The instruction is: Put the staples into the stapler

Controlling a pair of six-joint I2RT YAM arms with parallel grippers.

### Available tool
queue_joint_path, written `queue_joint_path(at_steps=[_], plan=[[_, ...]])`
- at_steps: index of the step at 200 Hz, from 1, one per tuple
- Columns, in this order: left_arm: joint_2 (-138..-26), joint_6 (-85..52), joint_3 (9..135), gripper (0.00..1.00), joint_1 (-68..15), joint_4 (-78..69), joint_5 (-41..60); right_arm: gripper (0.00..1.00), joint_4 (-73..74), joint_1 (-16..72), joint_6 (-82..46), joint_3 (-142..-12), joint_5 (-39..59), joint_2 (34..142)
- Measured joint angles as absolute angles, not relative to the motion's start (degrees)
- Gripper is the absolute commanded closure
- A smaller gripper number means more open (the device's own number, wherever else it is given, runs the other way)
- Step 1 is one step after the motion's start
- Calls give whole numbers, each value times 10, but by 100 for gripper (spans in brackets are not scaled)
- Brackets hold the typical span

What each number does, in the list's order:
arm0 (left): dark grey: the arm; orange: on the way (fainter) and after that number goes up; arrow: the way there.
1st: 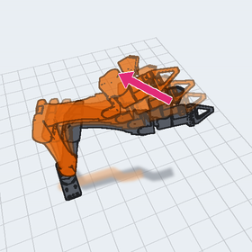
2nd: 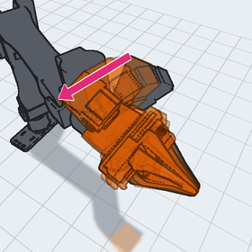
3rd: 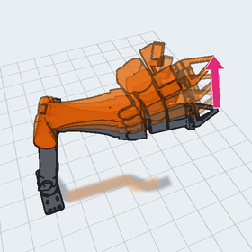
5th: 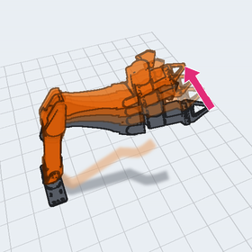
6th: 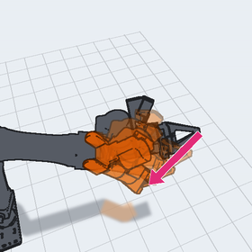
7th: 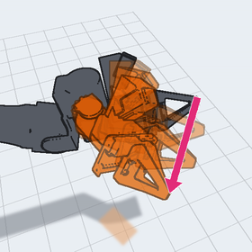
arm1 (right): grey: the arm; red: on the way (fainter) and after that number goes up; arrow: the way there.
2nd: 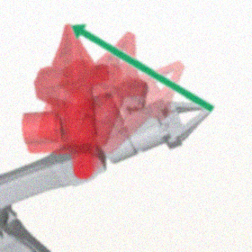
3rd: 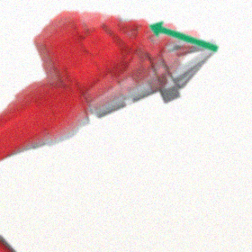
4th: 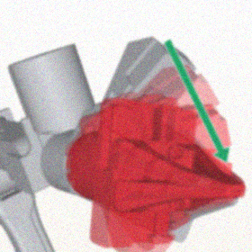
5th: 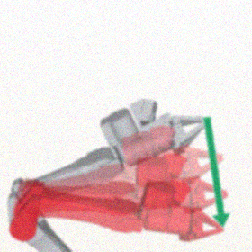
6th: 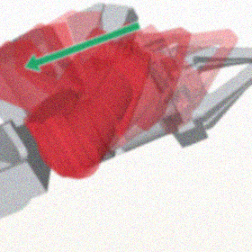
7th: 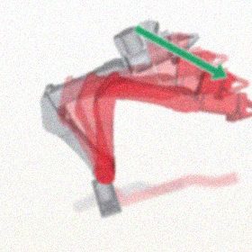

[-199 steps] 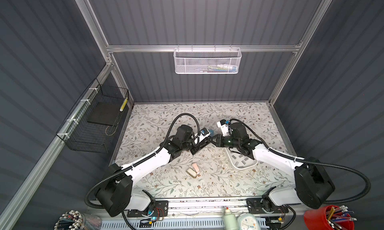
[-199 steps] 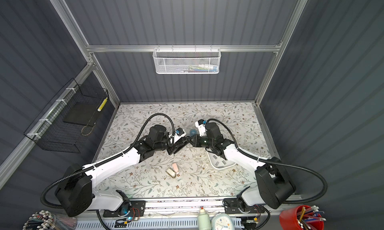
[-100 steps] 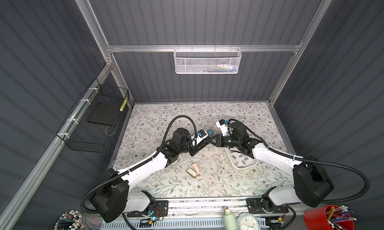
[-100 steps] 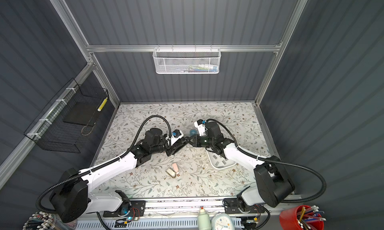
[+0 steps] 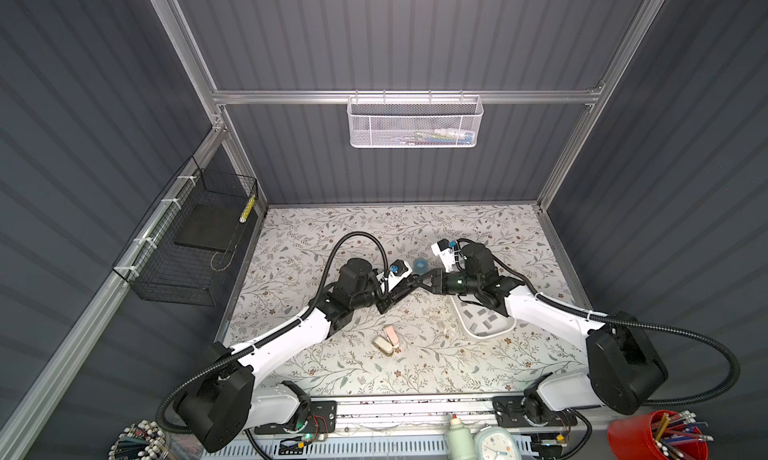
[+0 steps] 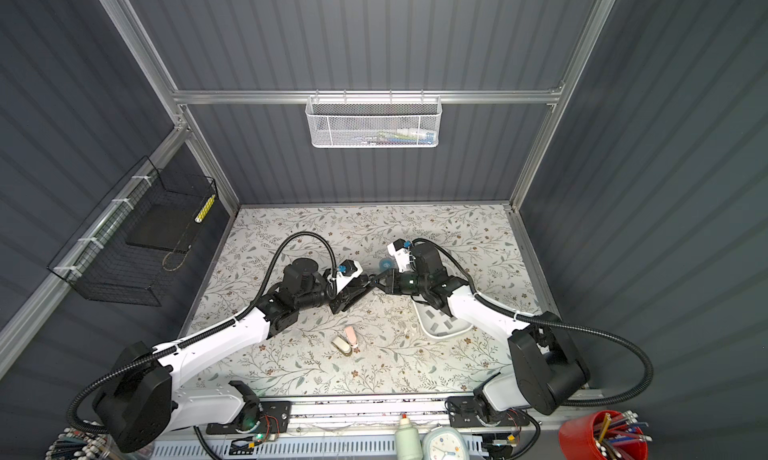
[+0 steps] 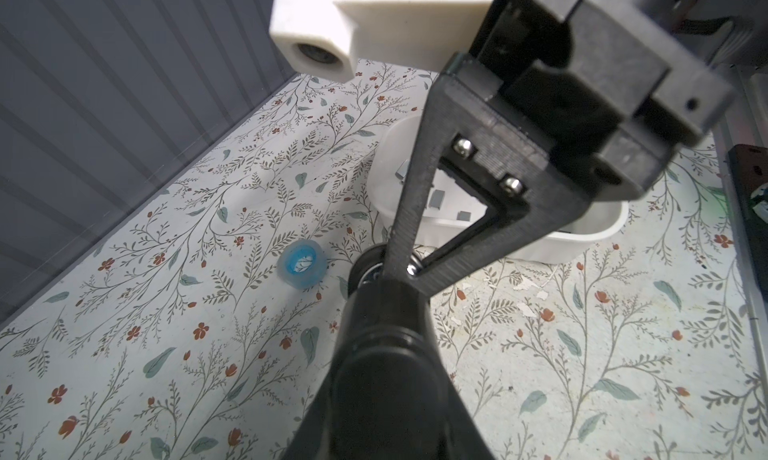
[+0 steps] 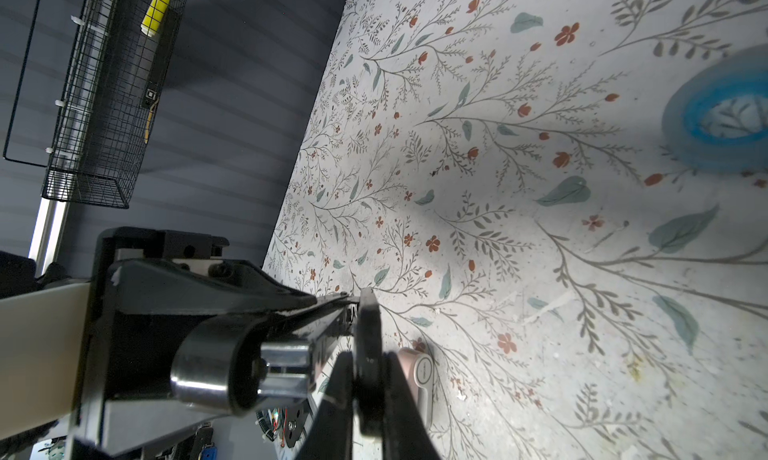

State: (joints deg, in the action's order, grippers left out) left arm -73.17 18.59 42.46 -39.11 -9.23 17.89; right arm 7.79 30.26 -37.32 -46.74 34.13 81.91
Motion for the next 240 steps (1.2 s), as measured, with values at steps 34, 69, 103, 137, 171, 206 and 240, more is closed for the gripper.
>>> queue_joint_path(at_steps=[34,69,103,137,171,206,240], plan=[[-733,178,425,100,-388,-99,195,100,76,298,-377,-467,348,818],[-733,167,422,100,-382,-106,211,100,77,297,-383,-468,350,818],[-733,153,415,100,-376,-122,220,100,74,297,-384,-468,349,818],[-717,137,403,100,-358,-135,240,100,54,266,-388,-467,291,824],[-710,125,399,100,-352,-130,241,100,47,260,-392,-470,267,830],[-704,123,396,100,-351,-122,240,100,45,269,-392,-474,257,830],[-704,137,404,100,-352,-97,245,71,22,274,-385,-477,246,824]])
